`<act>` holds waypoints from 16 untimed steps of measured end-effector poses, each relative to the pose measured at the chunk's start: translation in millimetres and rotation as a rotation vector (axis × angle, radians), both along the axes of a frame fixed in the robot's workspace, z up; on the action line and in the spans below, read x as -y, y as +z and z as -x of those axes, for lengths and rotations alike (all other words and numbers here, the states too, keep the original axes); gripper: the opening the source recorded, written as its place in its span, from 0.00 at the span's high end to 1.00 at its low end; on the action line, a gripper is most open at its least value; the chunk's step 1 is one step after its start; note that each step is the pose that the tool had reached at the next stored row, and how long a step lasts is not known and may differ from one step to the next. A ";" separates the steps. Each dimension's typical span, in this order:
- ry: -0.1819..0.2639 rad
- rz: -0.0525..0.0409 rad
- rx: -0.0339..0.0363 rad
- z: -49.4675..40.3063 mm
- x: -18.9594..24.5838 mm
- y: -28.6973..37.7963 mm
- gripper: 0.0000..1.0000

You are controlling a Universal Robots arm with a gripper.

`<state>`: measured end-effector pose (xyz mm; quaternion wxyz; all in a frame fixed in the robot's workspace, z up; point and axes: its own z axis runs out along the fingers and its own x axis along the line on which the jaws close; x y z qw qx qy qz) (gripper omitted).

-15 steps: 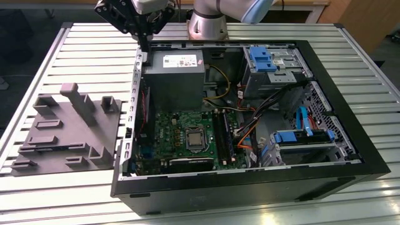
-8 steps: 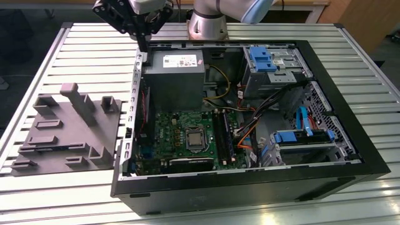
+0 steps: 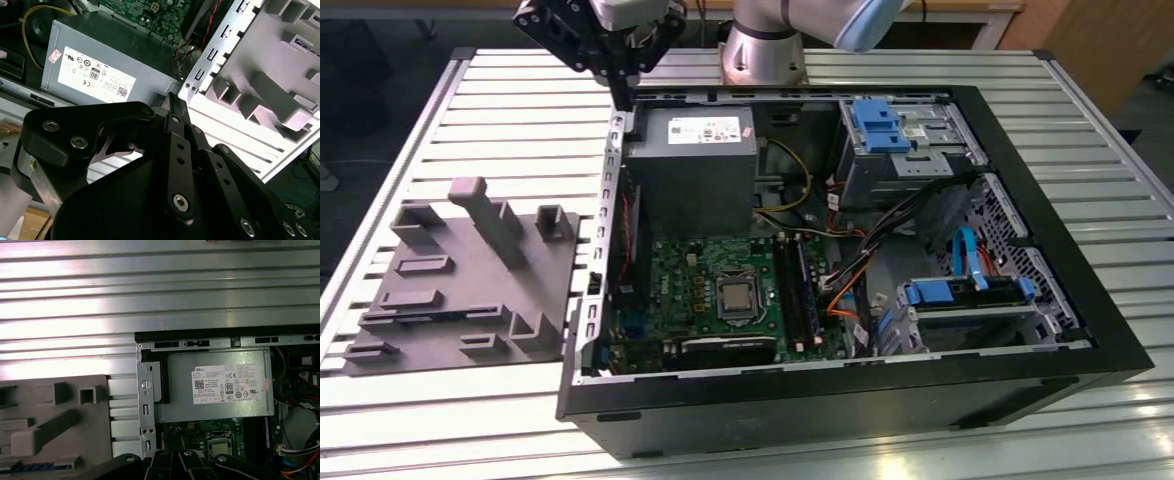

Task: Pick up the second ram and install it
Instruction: 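Reach for the second ram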

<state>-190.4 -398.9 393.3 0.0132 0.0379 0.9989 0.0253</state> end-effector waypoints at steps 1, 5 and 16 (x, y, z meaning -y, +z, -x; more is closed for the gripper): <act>0.000 -0.0002 0.0000 0.4 0.0 0.0 0.89; 0.000 -0.0003 0.0001 2.1 0.0 0.0 0.89; 0.000 -0.0002 0.0000 7.5 0.0 0.0 0.89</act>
